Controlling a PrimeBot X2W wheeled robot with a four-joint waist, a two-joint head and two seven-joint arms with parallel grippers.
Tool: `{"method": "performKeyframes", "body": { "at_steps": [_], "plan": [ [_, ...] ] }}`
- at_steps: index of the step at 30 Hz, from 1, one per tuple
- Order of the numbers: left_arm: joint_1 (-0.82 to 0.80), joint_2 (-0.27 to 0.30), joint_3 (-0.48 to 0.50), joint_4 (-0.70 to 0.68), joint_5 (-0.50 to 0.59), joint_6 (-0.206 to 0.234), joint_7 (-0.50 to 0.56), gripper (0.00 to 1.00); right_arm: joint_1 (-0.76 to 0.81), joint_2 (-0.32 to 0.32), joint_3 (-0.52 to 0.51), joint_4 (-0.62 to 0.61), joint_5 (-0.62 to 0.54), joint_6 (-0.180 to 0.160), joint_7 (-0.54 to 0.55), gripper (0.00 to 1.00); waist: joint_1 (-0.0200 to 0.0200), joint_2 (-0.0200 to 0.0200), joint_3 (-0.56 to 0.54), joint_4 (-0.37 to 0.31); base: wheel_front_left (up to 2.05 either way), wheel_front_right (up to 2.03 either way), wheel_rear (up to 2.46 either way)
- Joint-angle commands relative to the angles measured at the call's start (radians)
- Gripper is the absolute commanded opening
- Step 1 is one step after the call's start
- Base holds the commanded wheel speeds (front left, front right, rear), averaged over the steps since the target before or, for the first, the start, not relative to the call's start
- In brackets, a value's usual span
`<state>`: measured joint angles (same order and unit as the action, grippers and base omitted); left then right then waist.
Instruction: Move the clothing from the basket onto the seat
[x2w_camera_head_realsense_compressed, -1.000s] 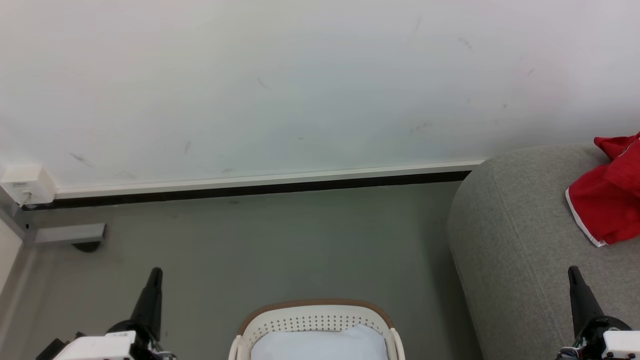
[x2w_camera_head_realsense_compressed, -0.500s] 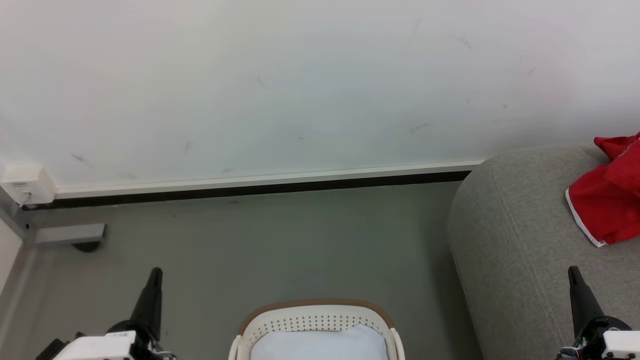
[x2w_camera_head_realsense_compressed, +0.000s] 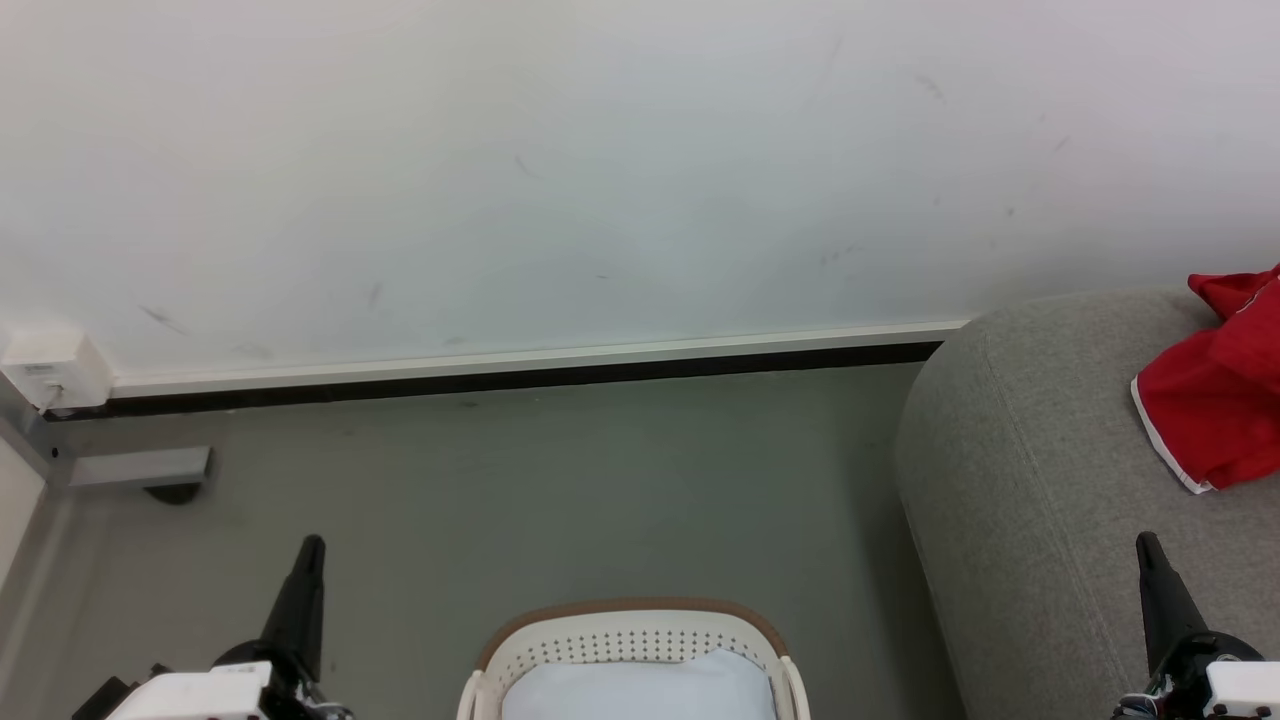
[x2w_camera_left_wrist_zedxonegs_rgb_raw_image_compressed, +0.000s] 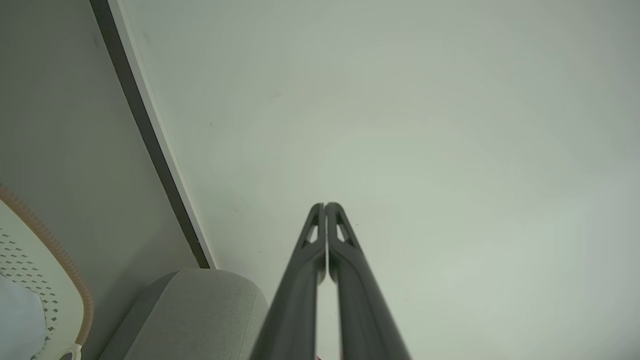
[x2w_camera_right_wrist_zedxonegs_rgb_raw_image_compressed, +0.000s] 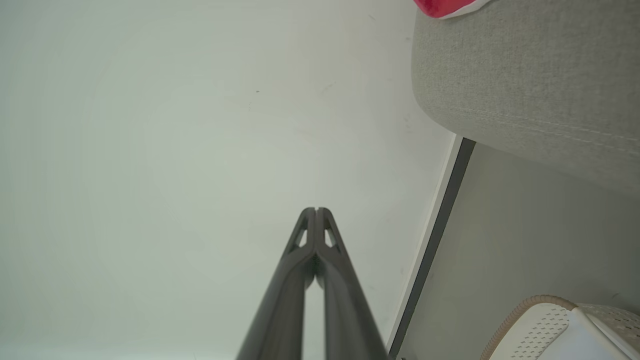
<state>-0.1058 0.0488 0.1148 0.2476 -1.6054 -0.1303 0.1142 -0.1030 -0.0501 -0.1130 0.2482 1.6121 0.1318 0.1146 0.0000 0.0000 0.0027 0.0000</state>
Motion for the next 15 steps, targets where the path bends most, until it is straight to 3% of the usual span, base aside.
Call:
{"method": "performKeyframes", "body": {
  "at_steps": [1, 15],
  "plan": [
    [-0.009, 0.002, 0.002, -0.003, -0.013, -0.003, 0.004, 0.0, -0.013, 0.0, -0.004, -0.005, 0.001, -0.002, 0.003, 0.0, 0.0, 0.0, 0.0, 0.0, 0.0, 0.0, 0.0],
    [-0.008, 0.002, 0.002, -0.003, -0.013, -0.003, 0.004, 0.0, -0.013, 0.0, -0.004, -0.005, 0.001, -0.002, 0.003, 0.0, 0.0, 0.0, 0.0, 0.0, 0.0, 0.0, 0.0]
  ]
}}
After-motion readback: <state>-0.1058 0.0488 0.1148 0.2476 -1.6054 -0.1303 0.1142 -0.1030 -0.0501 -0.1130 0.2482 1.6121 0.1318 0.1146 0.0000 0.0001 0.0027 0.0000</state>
